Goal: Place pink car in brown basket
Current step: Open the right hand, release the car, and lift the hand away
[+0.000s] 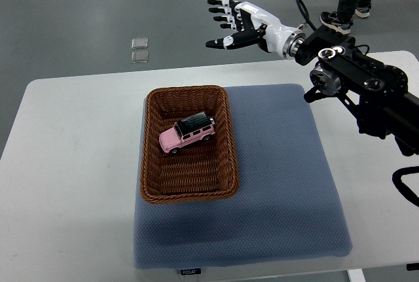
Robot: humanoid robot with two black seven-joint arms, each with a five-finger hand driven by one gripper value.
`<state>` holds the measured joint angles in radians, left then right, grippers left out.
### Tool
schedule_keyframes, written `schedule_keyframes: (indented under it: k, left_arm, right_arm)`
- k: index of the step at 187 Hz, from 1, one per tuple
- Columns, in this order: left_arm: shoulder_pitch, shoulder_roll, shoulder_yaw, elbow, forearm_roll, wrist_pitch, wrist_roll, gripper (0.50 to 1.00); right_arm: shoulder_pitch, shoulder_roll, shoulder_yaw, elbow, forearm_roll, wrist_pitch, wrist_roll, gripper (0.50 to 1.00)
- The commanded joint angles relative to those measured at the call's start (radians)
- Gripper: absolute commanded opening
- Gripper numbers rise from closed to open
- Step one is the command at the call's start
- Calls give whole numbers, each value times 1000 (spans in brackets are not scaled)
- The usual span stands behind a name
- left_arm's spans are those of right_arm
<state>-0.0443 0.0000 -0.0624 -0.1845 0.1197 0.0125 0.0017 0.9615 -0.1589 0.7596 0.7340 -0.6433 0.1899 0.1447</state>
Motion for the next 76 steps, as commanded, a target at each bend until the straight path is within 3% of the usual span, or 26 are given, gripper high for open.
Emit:
schedule_keyframes:
  k: [1, 23, 40, 76]
  left_arm:
    - [0, 0, 1, -1, 0, 0, 0, 1000]
    - [0, 0, 1, -1, 0, 0, 0, 1000]
    - [0, 0, 0, -1, 0, 0, 0, 1000]
    - [0, 0, 0, -1, 0, 0, 0, 1000]
  right_arm:
    - [-122, 9, 152, 1, 225, 2, 1, 913]
    - [-228, 15, 207, -1, 416, 10, 16, 913]
    - [-280, 27, 208, -11, 511, 37, 67, 913]
    - [-310, 44, 208, -42, 548, 60, 118, 913]
